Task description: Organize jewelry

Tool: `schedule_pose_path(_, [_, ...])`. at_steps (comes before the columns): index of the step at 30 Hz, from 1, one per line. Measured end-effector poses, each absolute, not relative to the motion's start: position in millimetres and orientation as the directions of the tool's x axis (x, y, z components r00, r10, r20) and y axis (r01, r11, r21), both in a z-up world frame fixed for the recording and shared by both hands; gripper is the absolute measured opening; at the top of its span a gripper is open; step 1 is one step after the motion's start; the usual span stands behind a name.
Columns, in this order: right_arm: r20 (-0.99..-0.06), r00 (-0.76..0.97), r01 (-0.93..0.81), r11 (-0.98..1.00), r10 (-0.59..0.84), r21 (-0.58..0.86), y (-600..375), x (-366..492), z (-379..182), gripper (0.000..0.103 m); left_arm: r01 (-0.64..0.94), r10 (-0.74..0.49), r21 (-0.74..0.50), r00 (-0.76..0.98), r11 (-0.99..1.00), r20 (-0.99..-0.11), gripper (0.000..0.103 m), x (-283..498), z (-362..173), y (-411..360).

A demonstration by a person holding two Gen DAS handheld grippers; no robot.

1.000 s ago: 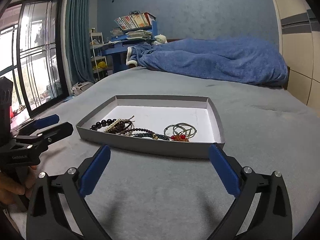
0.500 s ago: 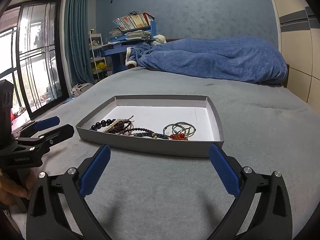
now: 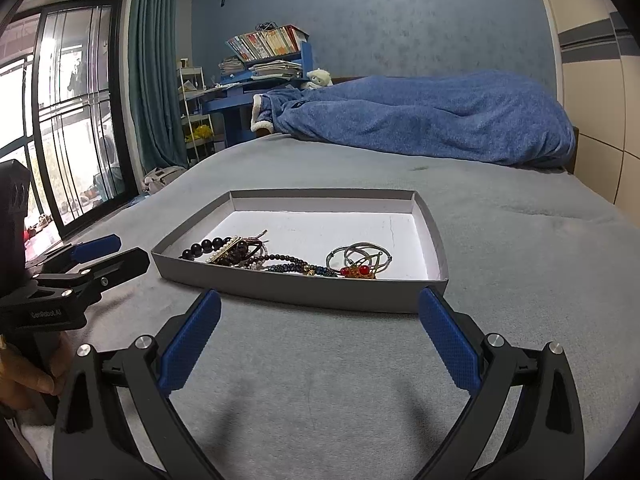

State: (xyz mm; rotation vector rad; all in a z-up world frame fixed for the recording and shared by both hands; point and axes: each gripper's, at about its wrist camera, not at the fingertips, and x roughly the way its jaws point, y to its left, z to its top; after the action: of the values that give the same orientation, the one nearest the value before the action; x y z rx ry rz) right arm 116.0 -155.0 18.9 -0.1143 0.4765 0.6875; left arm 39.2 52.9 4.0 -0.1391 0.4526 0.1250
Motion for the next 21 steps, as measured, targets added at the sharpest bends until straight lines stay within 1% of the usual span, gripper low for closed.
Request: schedule_pose_path(21, [-0.459, 0.670, -0.634, 0.771, 0.584, 0.056, -155.3, 116.9, 18.9, 0.097, -0.148, 0.090, -0.098, 0.892, 0.984, -0.443, 0.098, 39.8, 2.4, 51.5])
